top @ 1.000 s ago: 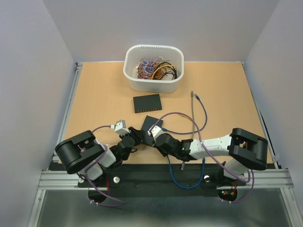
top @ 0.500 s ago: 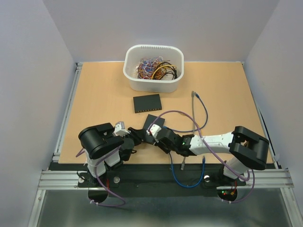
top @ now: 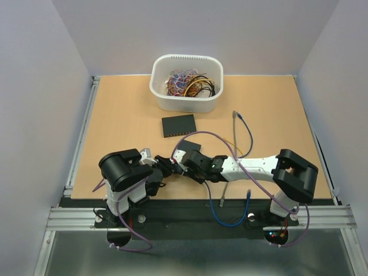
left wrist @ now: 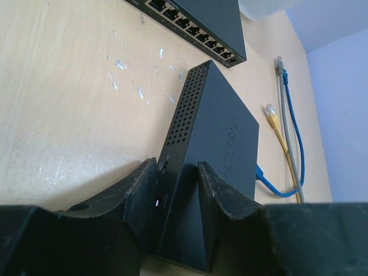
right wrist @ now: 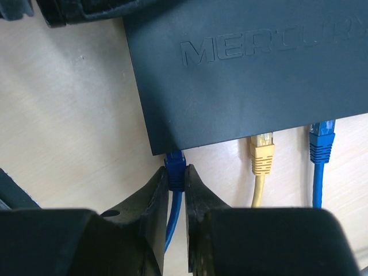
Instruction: Insert the plug into the switch port
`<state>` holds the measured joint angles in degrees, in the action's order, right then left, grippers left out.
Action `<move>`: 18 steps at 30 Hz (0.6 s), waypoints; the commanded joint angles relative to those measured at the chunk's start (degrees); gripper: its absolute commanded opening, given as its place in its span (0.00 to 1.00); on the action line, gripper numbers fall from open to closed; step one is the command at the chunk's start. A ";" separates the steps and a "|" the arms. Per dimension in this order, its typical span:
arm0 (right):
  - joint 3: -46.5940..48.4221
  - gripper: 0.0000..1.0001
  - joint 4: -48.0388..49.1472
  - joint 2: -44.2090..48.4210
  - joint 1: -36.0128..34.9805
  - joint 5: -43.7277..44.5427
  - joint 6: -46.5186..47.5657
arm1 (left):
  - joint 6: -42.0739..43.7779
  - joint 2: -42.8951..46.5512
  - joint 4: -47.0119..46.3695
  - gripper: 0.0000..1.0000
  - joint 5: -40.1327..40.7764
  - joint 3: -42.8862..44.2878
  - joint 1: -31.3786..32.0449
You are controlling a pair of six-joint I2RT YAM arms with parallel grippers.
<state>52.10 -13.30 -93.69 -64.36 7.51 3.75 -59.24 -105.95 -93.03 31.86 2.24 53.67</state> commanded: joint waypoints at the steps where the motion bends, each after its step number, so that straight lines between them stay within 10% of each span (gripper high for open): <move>1: 11.36 0.00 40.46 -0.18 -0.86 -12.34 0.38 | -6.15 -3.91 17.88 0.31 -37.13 -0.31 9.00; 13: 9.69 0.01 43.53 -0.97 -0.59 -11.64 -2.16 | -5.97 -4.35 18.33 0.29 -37.22 -0.04 9.00; 18: 6.18 0.01 44.15 0.61 -0.59 -9.80 -3.31 | -6.85 -3.91 15.34 0.47 -36.78 -1.89 8.91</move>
<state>53.12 -15.18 -94.32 -64.14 7.18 3.22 -60.53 -106.74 -93.71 31.14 2.24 53.67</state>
